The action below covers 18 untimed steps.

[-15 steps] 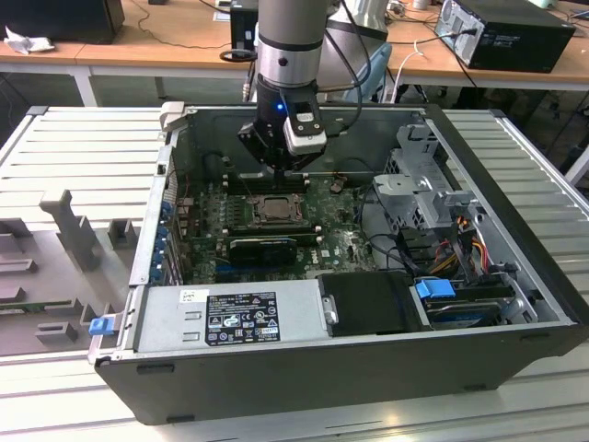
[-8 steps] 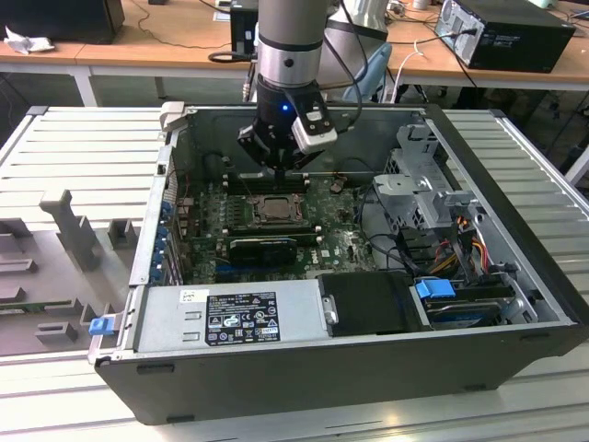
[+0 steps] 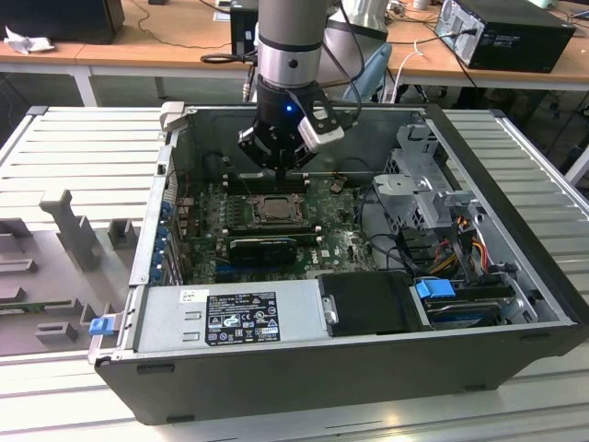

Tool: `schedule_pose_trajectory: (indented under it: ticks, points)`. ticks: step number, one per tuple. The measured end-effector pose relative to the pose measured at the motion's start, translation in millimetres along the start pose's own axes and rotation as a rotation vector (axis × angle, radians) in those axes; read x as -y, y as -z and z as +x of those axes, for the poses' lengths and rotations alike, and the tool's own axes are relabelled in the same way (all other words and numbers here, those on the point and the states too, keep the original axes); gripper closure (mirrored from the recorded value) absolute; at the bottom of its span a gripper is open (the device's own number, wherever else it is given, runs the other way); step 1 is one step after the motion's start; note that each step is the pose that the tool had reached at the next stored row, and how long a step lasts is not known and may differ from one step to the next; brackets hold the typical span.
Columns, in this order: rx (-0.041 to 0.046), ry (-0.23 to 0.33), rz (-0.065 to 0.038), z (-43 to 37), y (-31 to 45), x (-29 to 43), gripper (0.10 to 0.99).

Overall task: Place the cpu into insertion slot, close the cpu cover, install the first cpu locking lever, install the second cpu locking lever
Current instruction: 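Install the first cpu locking lever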

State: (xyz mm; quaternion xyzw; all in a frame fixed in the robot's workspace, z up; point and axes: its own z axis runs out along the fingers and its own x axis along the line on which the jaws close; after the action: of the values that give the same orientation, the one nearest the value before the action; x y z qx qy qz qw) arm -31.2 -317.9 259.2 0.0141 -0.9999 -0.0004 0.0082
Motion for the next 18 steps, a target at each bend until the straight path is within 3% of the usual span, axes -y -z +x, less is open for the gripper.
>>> schedule_pose_trajectory:
  ticks: [9, 14, 18]
  points:
    - [0.0029, 0.003, 0.000, 33.4, -1.2, -1.0, 0.980]
    - [0.0045, 0.003, 0.000, 63.6, -2.1, -2.3, 0.980]
    - [0.0047, 0.003, 0.000, 77.1, -3.0, -7.6, 0.980]
